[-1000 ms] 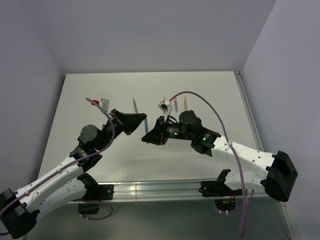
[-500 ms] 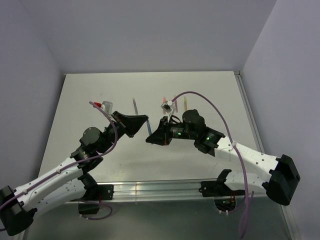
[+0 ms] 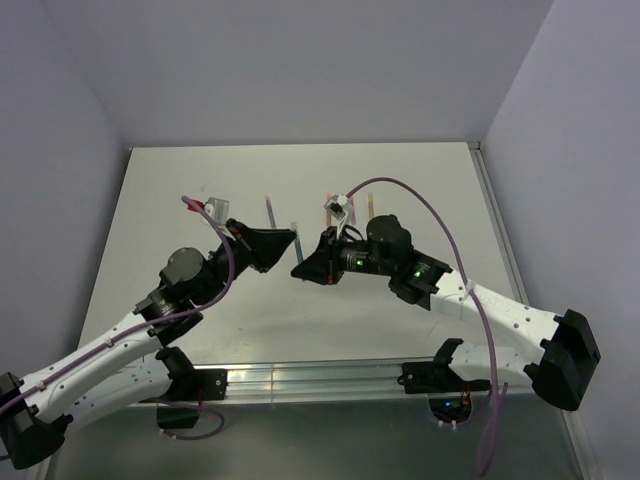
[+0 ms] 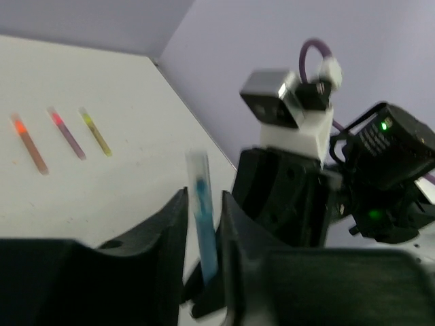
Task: Insert the pens into the pen caps
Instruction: Press the pen cap onto the pen.
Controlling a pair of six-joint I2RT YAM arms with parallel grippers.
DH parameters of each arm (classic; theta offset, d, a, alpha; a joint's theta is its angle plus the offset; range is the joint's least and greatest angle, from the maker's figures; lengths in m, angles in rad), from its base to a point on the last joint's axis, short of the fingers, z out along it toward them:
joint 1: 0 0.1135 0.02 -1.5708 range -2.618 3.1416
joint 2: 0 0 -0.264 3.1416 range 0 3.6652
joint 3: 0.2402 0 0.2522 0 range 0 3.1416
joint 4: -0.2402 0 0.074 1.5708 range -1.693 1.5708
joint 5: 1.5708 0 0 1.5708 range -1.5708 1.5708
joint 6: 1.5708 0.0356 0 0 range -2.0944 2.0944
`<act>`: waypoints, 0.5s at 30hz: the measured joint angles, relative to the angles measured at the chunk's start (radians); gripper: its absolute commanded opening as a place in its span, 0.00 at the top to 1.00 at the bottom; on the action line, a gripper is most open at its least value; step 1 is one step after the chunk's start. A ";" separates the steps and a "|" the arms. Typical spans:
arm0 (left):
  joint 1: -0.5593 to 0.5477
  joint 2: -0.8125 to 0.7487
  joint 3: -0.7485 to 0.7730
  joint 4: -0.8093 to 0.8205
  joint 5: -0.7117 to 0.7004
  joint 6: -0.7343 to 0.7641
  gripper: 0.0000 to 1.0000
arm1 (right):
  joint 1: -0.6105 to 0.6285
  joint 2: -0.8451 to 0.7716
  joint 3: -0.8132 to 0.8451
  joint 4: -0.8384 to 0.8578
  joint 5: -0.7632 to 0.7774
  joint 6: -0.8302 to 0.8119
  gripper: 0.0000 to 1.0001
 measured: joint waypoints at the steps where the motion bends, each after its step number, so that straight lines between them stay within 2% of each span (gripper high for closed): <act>1: -0.006 0.002 0.010 -0.023 0.011 0.005 0.63 | -0.002 0.000 0.010 0.000 0.022 0.001 1.00; 3: -0.022 0.003 0.019 -0.058 0.025 0.010 0.49 | -0.009 0.000 0.032 0.005 0.058 0.002 1.00; 6: -0.029 0.003 0.028 -0.101 0.023 0.016 0.39 | -0.011 -0.002 0.051 0.014 0.092 0.001 1.00; 15: -0.027 -0.038 0.091 -0.196 -0.065 0.053 0.29 | 0.000 -0.002 0.053 0.008 0.099 -0.014 1.00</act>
